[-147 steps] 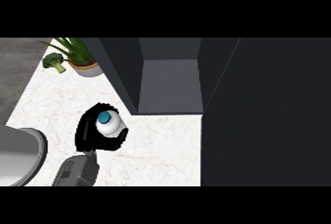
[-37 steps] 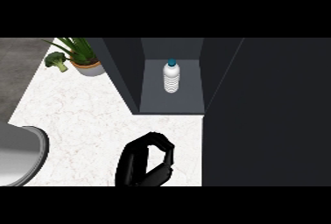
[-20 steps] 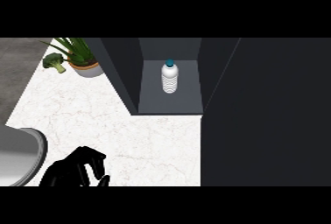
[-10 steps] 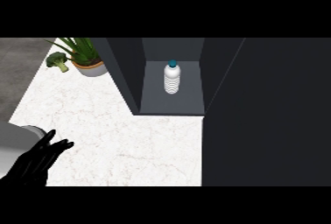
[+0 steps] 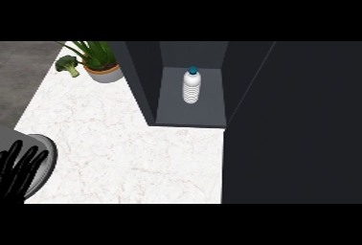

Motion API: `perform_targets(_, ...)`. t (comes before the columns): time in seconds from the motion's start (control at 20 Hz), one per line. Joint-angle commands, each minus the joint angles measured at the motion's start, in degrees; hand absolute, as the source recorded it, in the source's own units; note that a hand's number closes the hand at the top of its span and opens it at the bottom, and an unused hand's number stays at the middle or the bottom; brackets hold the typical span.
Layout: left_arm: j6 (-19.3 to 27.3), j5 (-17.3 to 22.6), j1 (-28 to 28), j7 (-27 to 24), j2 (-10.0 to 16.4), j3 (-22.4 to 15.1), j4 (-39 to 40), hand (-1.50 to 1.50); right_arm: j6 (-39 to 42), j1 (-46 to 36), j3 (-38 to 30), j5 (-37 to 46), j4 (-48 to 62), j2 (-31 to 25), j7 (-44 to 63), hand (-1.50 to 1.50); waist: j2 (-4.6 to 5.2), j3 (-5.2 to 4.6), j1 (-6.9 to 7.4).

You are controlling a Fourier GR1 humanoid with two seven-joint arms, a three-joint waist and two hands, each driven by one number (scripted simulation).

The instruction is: Pick up the bottled water, place it into the cabinet and close the cabinet

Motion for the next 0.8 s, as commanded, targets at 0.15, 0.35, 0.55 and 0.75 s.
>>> perform_targets(0.15,-3.8,3.2,3.8,-0.2,2.8,3.7,-0.6,-1.50,-4.6,-7.8,3.8,9.6,-14.2,-2.1,7.8,1.50,-0.40,-0.30,1.07)
perform_targets(0.35,-5.7,4.5,6.7,-0.9,4.1,5.6,-0.4,-1.50,-8.3,-11.4,7.5,9.1,-13.1,-1.7,10.6,1.50,-0.82,-0.37,1.42)
perform_targets(0.55,-8.1,5.4,7.9,-1.4,5.3,7.4,0.4,-1.50,-12.7,-16.6,13.7,9.9,-10.0,0.6,13.6,1.50,-0.23,-0.39,1.87)
perform_targets(0.75,-9.5,5.2,9.8,-2.4,6.3,8.8,0.2,-1.50,-17.9,-21.7,18.0,10.5,-8.4,2.6,17.1,1.50,-0.45,-0.40,2.33)
